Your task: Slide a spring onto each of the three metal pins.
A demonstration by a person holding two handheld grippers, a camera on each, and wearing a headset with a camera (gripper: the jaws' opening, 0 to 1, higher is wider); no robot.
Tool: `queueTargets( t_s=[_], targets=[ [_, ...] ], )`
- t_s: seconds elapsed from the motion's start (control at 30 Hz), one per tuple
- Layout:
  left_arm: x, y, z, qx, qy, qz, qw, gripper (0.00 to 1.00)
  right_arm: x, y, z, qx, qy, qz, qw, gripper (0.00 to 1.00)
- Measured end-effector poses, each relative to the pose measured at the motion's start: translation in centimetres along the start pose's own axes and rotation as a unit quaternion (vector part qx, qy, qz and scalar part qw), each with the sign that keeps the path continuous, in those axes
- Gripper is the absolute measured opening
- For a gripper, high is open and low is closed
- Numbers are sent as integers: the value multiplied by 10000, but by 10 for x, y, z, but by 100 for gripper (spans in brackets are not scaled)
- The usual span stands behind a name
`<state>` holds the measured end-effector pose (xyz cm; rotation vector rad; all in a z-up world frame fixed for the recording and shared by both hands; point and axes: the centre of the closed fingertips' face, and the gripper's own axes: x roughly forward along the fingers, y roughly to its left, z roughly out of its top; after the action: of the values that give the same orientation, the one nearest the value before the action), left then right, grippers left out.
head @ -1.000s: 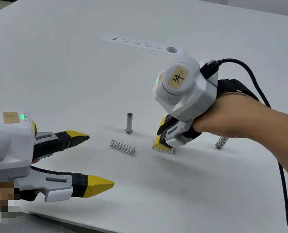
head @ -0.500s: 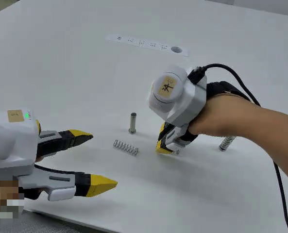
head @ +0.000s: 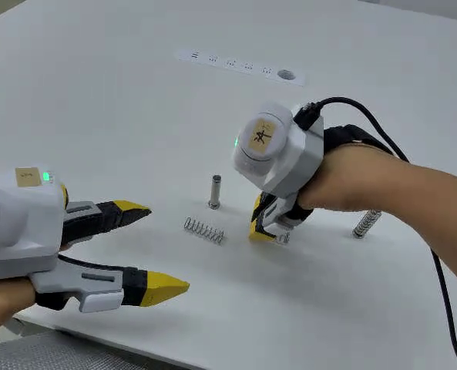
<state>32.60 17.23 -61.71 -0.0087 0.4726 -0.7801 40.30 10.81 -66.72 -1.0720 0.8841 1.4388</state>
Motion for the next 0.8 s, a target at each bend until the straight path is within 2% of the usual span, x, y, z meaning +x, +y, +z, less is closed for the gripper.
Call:
queueTargets(
  t_s=[0.3,0.8],
  targets=[
    [0,0,-1,19,39,-6,10000,75,1,0,-1,387,-83,158,9991,12],
    [0,0,-1,27,26,17,10000,75,-2,3,-2,324,-204,-128,9992,12]
  ],
)
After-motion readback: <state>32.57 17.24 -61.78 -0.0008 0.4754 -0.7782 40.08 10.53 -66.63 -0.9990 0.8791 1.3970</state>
